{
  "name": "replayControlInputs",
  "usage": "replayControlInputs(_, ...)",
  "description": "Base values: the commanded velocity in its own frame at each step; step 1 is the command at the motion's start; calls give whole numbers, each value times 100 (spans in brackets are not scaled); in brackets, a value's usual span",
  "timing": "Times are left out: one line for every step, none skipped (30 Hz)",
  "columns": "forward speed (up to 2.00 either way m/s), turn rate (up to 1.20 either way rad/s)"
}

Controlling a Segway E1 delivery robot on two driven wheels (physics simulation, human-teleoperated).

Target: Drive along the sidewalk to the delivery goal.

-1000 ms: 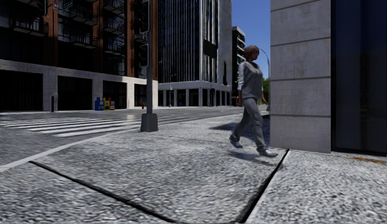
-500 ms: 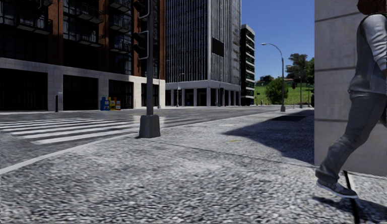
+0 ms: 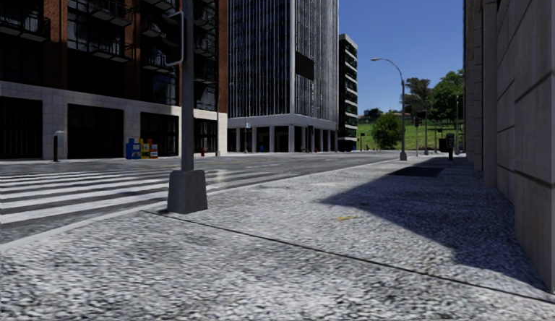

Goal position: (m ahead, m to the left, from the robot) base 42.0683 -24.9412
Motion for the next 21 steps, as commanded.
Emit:
replayControlInputs(200,-40)
replayControlInputs(200,-40)
replayControlInputs(200,-41)
replayControlInputs(200,-41)
replayControlInputs(200,-41)
replayControlInputs(200,-41)
replayControlInputs(200,-41)
replayControlInputs(200,-41)
replayControlInputs(200,-41)
replayControlInputs(200,-41)
replayControlInputs(200,-41)
replayControlInputs(200,-41)
replayControlInputs(200,-41)
replayControlInputs(200,-41)
replayControlInputs(200,-41)
replayControlInputs(200,-41)
replayControlInputs(200,-41)
replayControlInputs(200,-41)
replayControlInputs(200,-41)
replayControlInputs(200,-41)
replayControlInputs(200,-41)
